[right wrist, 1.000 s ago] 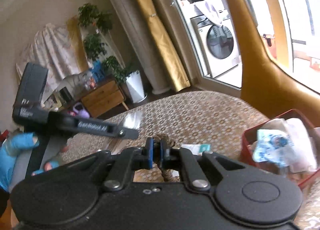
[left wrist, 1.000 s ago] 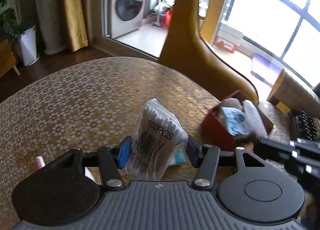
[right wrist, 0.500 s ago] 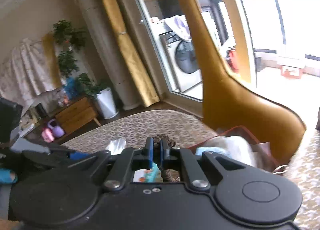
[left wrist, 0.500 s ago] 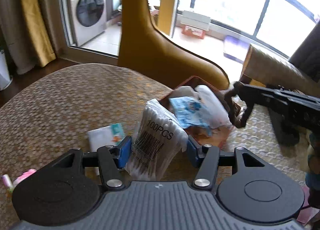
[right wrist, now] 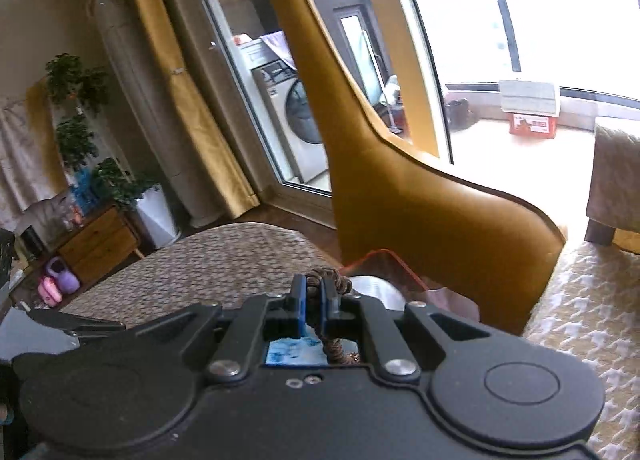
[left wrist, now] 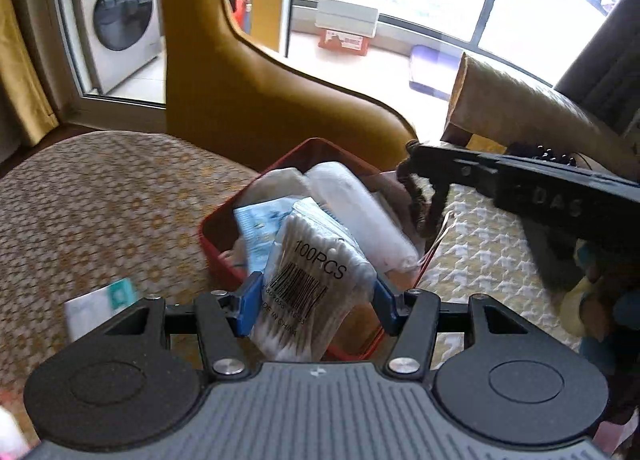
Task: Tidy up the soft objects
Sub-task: 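Open the left tool over the red box while the right tool releases the cord there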
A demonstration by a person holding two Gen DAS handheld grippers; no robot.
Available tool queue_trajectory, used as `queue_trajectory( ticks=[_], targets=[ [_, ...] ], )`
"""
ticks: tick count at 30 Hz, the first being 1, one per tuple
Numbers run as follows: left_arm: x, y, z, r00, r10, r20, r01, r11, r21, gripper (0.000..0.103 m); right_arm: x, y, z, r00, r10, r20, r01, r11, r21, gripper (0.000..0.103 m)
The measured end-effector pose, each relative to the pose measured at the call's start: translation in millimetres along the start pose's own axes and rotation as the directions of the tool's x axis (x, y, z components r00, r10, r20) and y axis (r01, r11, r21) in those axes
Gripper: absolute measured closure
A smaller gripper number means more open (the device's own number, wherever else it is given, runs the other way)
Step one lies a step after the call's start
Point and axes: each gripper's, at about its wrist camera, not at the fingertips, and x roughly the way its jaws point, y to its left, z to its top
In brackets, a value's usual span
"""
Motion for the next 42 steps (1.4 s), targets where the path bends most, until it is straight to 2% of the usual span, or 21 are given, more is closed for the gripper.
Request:
queue_trajectory(
  ticks=[4,8,16,22,25,28,33,42],
  targets=[
    [17.5,-13.1,8.5,1.0,-0.024,0.02,0.023,0.999,0.042,0.047,12.6,-19.5,-1.2,0.999,-0.031,-0.011,0.032,0.999,0.02,0.097],
    [38.7,-23.1,9.3,0.999,-0.038,0.002,0.038,0.997,0.071,0.047,24.4,-36.0,-6.6,0.998,-0.049,-0.033,0.051,0.998,0.047,0.097],
    [66.6,-20.6,0.3,0.999,-0.039,-0.038,0.041,0.997,0.061,0.046,40.8,-49.0,-21.6,0.996,-0.042,-0.085,0.049,0.996,0.078,0.097],
    [73.5,-19.1,-5.0,0.999,-0.033,-0.041,0.035,0.998,0.057,0.045,51.5,-50.1,-31.0,0.992,-0.035,-0.121,0.047,0.994,0.1,0.097],
    [74.0,-19.1,-7.8,0.999,-0.031,-0.034,0.033,0.998,0.053,0.037,56.0,-48.0,-33.5,0.99,-0.036,-0.139,0.052,0.992,0.111,0.095],
    [71.6,-16.3,-10.1,0.999,-0.045,-0.022,0.045,0.999,0.029,0.03,58.9,-45.5,-33.8,0.987,-0.031,-0.16,0.051,0.991,0.124,0.087],
    [59.6,-13.0,-12.8,0.998,-0.055,0.003,0.055,0.998,0.025,0.03,54.2,-43.4,-33.4,0.987,-0.025,-0.156,0.047,0.989,0.139,0.073],
    [20.4,5.5,-24.0,0.997,-0.063,0.053,0.065,0.997,-0.031,0.03,34.6,-33.9,-31.3,0.989,-0.029,-0.145,0.052,0.986,0.158,0.065]
  ],
)
